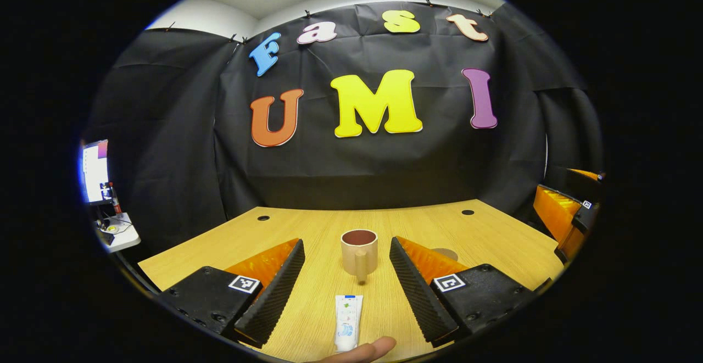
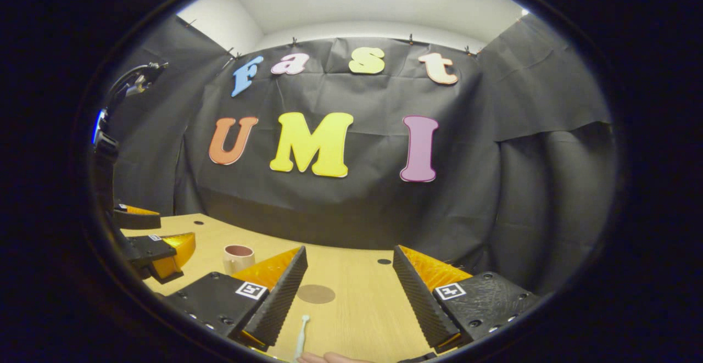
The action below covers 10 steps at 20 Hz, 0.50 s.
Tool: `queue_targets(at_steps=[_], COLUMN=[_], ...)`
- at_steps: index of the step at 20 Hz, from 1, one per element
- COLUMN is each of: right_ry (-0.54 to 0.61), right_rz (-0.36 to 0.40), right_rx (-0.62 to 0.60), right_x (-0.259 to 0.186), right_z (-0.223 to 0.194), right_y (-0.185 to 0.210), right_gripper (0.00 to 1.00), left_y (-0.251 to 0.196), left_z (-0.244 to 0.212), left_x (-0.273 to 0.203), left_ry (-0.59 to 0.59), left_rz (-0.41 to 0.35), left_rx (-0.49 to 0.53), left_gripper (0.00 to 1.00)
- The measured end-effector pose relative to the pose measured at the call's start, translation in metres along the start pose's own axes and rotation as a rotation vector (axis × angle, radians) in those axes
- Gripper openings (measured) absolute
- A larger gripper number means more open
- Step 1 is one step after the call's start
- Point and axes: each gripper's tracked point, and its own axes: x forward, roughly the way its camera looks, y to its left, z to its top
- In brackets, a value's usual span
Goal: Put the toothbrush and toothpaste on the desktop into the cup, then pick up the cup and place it on the coaster on the desktop.
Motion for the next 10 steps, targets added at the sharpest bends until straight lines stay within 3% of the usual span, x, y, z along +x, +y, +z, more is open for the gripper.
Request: queue_targets(at_steps=[6,10], right_ry=[0.014,0.015], right_rz=[0.007,0.009], right_rx=[0.015,-0.009], right_x=[0.002,0.002], right_z=[-0.002,-0.005], right_y=[0.001,-0.003], right_gripper=[0.95,0.95], left_y=[-0.005,-0.01], left_z=[-0.005,-0.026], left_x=[0.004,0.012], left_ry=[0.016,0.094], left_rz=[-0.025,-0.056], left_rx=[-0.017,-0.072], left_gripper=[0.98,0.99])
